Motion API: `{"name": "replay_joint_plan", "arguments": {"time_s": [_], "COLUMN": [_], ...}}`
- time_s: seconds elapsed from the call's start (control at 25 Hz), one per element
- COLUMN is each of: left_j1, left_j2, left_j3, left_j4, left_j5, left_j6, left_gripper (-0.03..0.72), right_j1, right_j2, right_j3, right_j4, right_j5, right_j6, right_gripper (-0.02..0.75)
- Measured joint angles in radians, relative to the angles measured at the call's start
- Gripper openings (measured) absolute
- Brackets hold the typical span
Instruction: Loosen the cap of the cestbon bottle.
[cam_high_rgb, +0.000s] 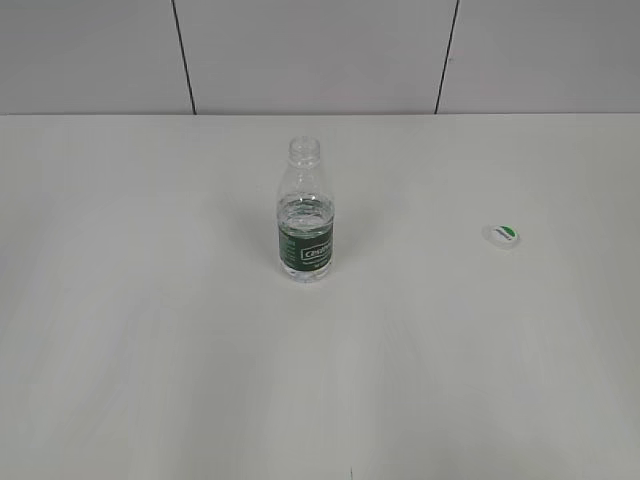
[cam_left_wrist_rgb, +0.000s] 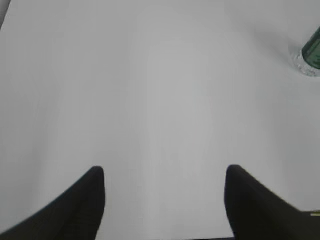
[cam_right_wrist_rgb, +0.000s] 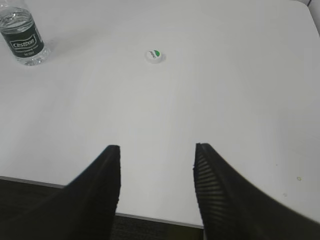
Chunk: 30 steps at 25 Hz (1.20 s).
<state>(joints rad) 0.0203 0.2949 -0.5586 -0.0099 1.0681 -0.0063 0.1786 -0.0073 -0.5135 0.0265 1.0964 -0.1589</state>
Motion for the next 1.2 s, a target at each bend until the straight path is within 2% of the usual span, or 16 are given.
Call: {"name": "replay_joint_plan", "arguments": {"time_s": [0.48, 1.2], "left_j1": [0.0, 0.0], "left_j2": [-0.292, -0.301], "left_j3": [0.031, 0.031], "left_j4": [0.03, 0.024], "left_j5": [0.003, 0.001], "left_j6": [-0.007, -0.007], "left_gripper": [0.459, 0.442], "right_j1": [0.0, 0.0], "right_j2": [0.0, 0.0], "right_j3": [0.0, 0.0], "right_j4": [0.0, 0.0], "right_j5": [-0.001, -0.002], "right_j6": [0.0, 0.0], "right_gripper": [0.368, 0.368]}}
